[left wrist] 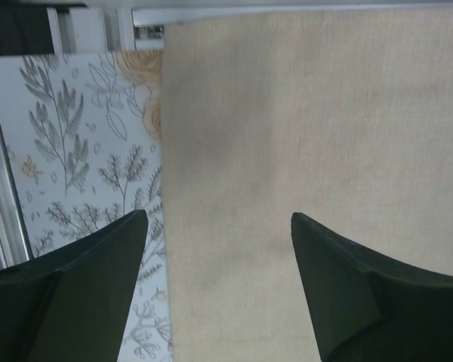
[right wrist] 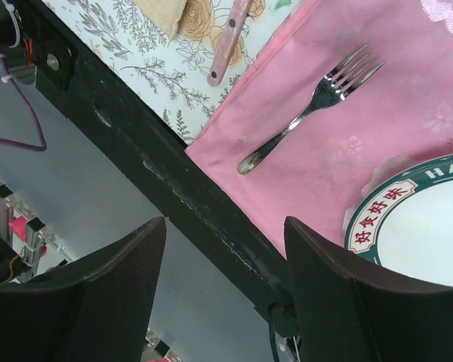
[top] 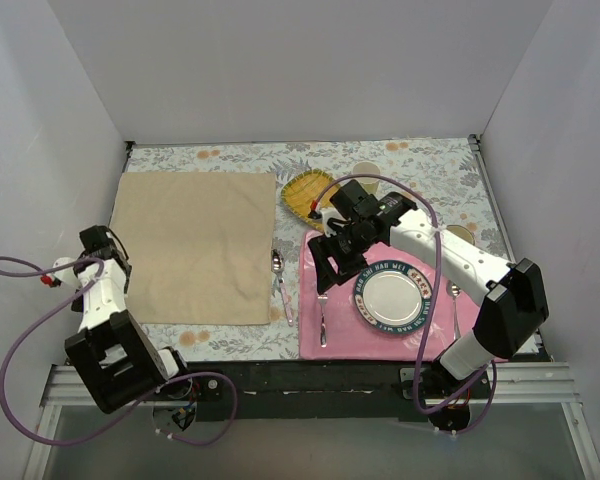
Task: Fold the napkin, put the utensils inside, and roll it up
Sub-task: Fold the napkin
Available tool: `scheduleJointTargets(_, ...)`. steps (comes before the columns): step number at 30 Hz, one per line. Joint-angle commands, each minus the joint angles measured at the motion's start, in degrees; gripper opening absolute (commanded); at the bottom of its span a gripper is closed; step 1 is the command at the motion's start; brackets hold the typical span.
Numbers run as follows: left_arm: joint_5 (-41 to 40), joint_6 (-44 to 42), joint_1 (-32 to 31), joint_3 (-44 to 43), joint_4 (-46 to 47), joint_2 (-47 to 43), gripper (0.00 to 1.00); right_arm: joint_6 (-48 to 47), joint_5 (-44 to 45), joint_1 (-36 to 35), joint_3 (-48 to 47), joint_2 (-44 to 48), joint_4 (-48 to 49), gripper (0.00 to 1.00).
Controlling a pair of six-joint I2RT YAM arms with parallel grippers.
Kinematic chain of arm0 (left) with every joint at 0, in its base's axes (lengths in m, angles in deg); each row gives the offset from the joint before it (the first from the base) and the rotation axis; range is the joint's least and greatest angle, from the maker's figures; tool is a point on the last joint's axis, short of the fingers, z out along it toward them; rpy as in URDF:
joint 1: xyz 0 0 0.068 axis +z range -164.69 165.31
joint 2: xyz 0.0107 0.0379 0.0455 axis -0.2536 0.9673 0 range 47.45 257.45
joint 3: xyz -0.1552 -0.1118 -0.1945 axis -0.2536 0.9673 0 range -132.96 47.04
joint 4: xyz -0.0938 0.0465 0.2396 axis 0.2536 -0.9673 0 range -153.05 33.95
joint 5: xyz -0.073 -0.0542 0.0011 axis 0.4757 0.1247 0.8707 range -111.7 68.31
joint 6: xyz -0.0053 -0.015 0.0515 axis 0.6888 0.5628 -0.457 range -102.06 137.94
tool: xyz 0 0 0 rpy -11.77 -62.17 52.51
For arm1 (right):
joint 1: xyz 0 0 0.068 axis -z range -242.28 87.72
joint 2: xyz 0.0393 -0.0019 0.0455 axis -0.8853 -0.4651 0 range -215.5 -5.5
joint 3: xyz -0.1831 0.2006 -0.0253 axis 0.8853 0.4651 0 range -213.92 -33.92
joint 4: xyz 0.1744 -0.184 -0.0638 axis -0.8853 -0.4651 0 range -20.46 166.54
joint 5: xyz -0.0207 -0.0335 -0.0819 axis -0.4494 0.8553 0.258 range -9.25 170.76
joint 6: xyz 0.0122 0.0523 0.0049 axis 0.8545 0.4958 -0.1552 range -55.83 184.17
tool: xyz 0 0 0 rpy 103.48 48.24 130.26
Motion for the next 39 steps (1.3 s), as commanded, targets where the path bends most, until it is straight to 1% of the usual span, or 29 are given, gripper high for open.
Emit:
scheduleJointTargets(1,-7.2,-9.3,3.3,5.2,11.1,-6.3,0.73,-0.3,-1.5,-1.0,-2.2,0.7,-3.3,0.72)
scheduleJointTargets(2,-6.6,-10.7,3.7,6.0,14.8,-6.8,0.71,-0.4,-1.3,-1.3,-2.2,0.6,-3.4,0.72)
scheduleJointTargets(3,-7.1,-12.3,4.0,6.6,15.8,-6.7,0.66,-0.6,-1.0,-1.4,-2.1,0.5,-3.8,0.72)
scheduleJointTargets(8,-6.1,-12.6,7.0,7.6,18.7,-1.7,0.59,-0.8,-0.6,-2.6,-1.8,0.2,-4.7,0.72)
scheduleJointTargets(12,-2.8,-13.4,9.7,9.7,22.7,-1.2,0.59,-1.0,-0.3,-3.3,-1.2,0.0,-4.8,0.71)
scheduleJointTargets(15,-2.3,-14.4,11.1,10.7,24.5,0.4,0.64,-1.1,-0.2,-3.3,-0.9,-0.3,-4.9,0.71)
scheduleJointTargets(18,-0.6,-15.6,12.7,10.8,26.6,1.7,0.63,-1.1,0.1,-3.6,-0.9,-0.5,-5.0,0.71)
scheduleJointTargets(21,-0.1,-16.4,13.2,11.1,29.2,2.1,0.62,-1.2,0.2,-3.5,-1.2,-0.9,-5.1,0.71)
scheduleJointTargets(24,2.2,-16.4,13.7,11.9,31.8,3.2,0.61,-1.2,0.5,-3.6,-1.5,-1.2,-4.9,0.71)
scheduleJointTargets(33,3.9,-13.7,15.2,15.1,34.1,3.5,0.63,-0.7,0.9,-3.6,-2.8,-2.6,-4.9,0.71)
scheduleJointTargets(36,4.5,-13.1,15.8,14.6,33.7,5.0,0.64,-0.7,0.9,-3.7,-3.2,-2.8,-5.1,0.71)
scheduleJointTargets(39,5.0,-12.3,18.0,13.6,31.9,7.2,0.62,-0.7,1.4,-3.6,-3.7,-2.8,-5.1,0.71)
